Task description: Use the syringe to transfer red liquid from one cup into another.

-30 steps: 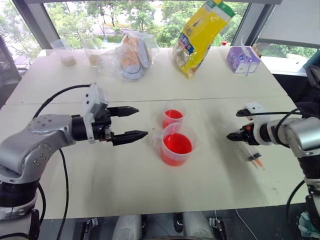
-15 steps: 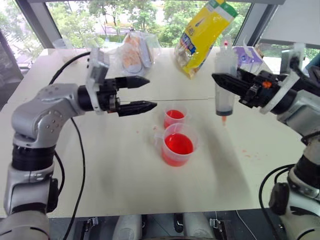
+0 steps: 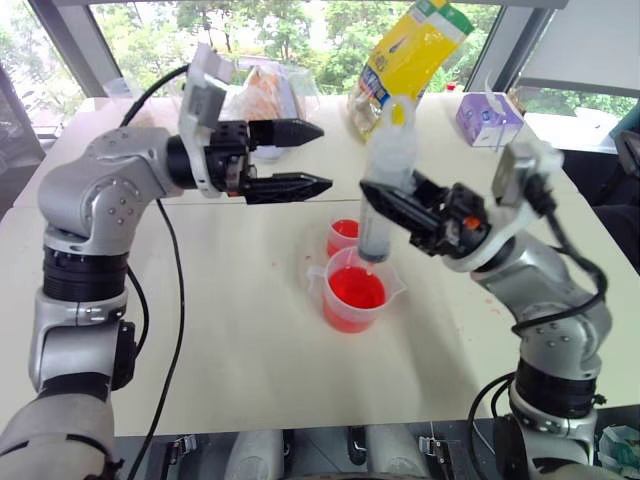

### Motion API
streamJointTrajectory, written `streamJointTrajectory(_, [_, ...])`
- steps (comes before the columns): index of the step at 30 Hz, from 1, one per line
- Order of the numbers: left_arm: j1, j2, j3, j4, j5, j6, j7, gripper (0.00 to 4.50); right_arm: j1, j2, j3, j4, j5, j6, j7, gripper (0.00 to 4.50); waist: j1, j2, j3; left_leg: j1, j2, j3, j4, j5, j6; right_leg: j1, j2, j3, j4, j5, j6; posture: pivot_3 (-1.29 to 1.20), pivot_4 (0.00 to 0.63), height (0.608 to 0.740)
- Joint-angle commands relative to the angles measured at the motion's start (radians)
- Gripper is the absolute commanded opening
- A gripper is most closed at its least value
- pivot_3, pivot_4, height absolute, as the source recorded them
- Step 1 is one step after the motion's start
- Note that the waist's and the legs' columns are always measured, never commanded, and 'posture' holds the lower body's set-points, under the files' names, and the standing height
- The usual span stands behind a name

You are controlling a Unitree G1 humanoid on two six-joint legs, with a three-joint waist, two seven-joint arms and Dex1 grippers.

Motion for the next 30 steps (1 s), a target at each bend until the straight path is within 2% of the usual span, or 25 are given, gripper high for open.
streamJointTrajectory(1, [-0.035,0.012,0.016,-0.006,-0.012,0.02,-0.021,4.5,0.033,0.007,0.044,0.018,-0.055,-0.104,0.046,1.39,0.0,0.0,0.0,0.0,0.0,0.0,0.0,0.0,0.0,0.0,0.0,0.0,0.0,0.0,0.0,0.0,0.15,0.74])
streamJointTrajectory(14, [-0.03,-0.043,-0.05,-0.008,0.072,-0.03,-0.038,4.5,0.128,0.006,0.148,0.066,-0.132,-0.231,0.091,1.39,0.002,0.0,0.0,0.0,0.0,0.0,0.0,0.0,0.0,0.0,0.0,0.0,0.0,0.0,0.0,0.0,0.15,0.74])
streamJointTrajectory(23, [-0.058,-0.109,-0.066,0.062,0.09,-0.051,-0.066,4.5,0.124,-0.005,0.173,0.073,-0.14,-0.239,0.098,1.39,0.002,0.0,0.0,0.0,0.0,0.0,0.0,0.0,0.0,0.0,0.0,0.0,0.0,0.0,0.0,0.0,0.15,0.74])
streamJointTrajectory(30, [-0.067,-0.118,-0.071,0.093,0.127,-0.076,-0.073,4.5,0.12,-0.005,0.177,0.072,-0.143,-0.238,0.098,1.39,0.001,0.0,0.0,0.0,0.0,0.0,0.0,0.0,0.0,0.0,0.0,0.0,0.0,0.0,0.0,0.0,0.15,0.74])
